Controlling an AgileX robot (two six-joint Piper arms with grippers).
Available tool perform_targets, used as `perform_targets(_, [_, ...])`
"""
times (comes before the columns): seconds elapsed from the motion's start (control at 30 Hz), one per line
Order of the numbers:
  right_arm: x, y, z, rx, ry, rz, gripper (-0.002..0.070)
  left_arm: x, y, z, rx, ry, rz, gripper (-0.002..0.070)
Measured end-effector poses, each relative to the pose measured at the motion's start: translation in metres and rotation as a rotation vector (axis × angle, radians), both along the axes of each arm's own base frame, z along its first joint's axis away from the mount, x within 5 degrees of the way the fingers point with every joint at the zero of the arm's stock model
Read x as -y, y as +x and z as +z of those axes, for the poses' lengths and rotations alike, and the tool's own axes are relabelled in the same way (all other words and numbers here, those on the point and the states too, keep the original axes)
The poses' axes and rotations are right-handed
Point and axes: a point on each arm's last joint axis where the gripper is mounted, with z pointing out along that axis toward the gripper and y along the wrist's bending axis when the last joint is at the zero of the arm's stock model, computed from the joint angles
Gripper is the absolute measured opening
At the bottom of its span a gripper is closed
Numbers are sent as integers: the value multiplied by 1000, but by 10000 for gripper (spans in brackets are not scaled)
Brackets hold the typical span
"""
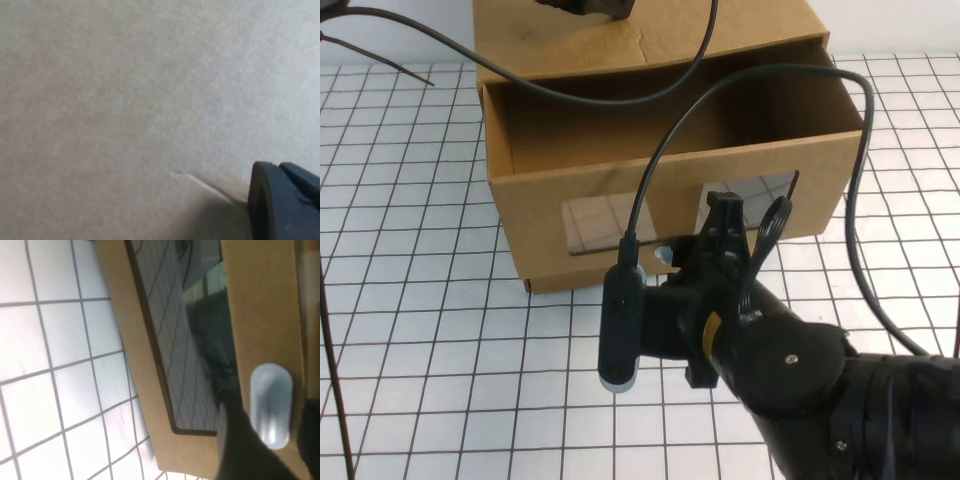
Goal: Open the shoe box
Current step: 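Pull the top drawer of the cardboard box fully open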
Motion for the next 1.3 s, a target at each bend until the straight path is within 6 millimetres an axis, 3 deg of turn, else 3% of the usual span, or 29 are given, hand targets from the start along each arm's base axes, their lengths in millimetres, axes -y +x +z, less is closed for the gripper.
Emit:
perform_targets(0.47, [-4, 7, -8, 38, 7, -11, 230, 0, 0, 1, 4, -6, 4, -3])
perform_targets(0.7, [-6, 12, -15, 84, -42, -24, 111, 0, 2, 0, 6, -7, 7, -3])
perform_targets(1.0, [-8, 17, -25, 130, -58, -66, 23, 0, 3, 0, 13, -12, 12, -3])
perform_targets(1.3, [-6, 10, -23, 129, -56, -56, 11, 0, 3, 0, 14, -11, 13, -2])
